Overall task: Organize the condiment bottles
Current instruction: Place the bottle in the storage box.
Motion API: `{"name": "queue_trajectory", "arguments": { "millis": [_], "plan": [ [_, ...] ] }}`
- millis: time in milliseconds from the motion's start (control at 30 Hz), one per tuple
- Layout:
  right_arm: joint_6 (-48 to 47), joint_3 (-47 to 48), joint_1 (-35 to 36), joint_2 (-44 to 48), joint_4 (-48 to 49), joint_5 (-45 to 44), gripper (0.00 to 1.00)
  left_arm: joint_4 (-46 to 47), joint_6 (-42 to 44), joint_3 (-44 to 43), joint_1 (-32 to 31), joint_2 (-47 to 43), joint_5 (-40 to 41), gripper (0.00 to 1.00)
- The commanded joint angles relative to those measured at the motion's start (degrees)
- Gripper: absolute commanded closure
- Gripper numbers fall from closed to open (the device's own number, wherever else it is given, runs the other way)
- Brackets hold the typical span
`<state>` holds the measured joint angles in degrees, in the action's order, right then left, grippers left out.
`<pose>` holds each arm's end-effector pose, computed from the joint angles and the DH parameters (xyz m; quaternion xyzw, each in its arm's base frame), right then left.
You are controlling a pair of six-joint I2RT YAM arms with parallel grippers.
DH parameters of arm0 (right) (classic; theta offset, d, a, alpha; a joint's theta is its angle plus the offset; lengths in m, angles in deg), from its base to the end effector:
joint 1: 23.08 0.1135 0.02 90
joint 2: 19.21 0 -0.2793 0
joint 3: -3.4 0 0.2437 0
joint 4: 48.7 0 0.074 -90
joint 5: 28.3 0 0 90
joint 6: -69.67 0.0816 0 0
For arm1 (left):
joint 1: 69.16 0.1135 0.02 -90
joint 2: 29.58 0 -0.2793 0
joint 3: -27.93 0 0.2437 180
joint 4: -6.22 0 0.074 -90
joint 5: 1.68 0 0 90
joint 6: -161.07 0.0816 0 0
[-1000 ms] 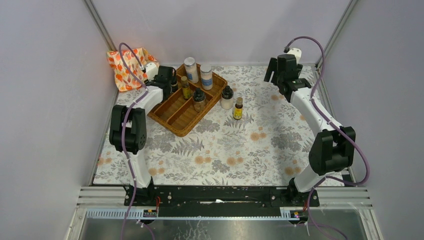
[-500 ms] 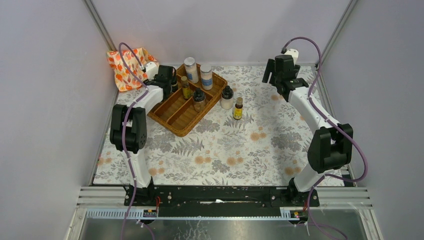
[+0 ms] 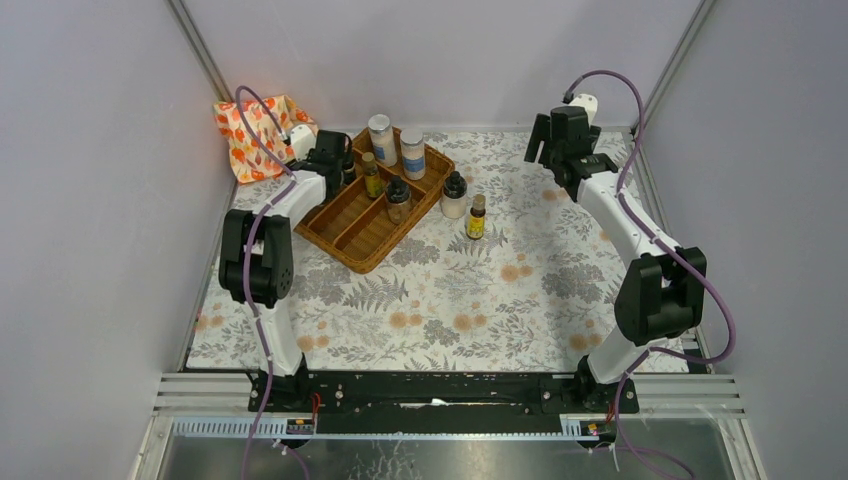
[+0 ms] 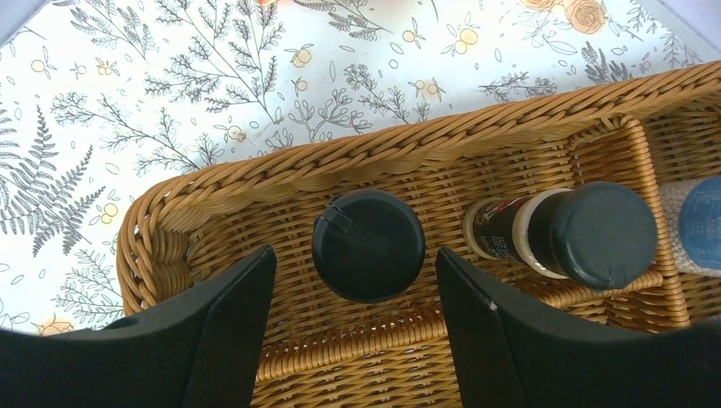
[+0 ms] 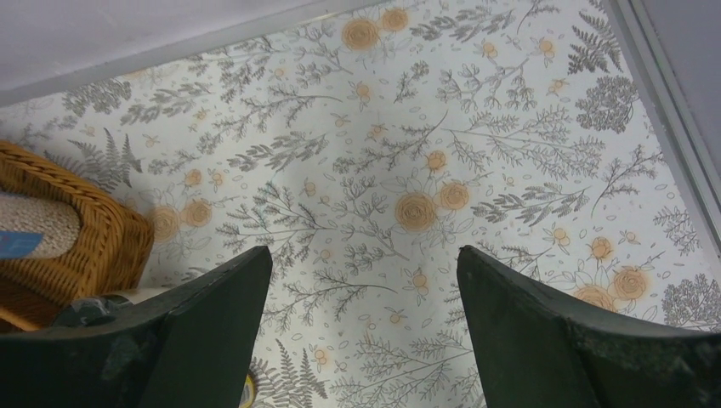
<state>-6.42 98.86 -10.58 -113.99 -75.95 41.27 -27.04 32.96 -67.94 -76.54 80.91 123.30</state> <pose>0.4177 0.0634 0.3274 0.1035 0.8360 -0.0287 0.5381 0.4503 -0.0112 0.2091 -0.3400 0.8296 0.1261 0.4245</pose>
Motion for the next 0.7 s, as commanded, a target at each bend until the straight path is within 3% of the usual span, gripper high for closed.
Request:
{"name": "queue_trajectory", "arguments": {
  "millis": [0,433,667],
  "plan": [
    [-0.97,4.85,0.82,0.36,1.21,-0.58,0.13,-0.33,-0.83,-1.04,0.49,-3.37,1.84,0.25],
    [-3.54,6.64,5.43,5.02,-2.32,-1.83,0.13,-0.43,0.91,-0.83,-2.30,-13.37,3.88,0.23],
    [-5.28,5.19,10.48,10.24,-7.97,0.04,0.13,-1.33,4.40,0.23,-12.75,-21.31,4.81,0.21]
  ]
}}
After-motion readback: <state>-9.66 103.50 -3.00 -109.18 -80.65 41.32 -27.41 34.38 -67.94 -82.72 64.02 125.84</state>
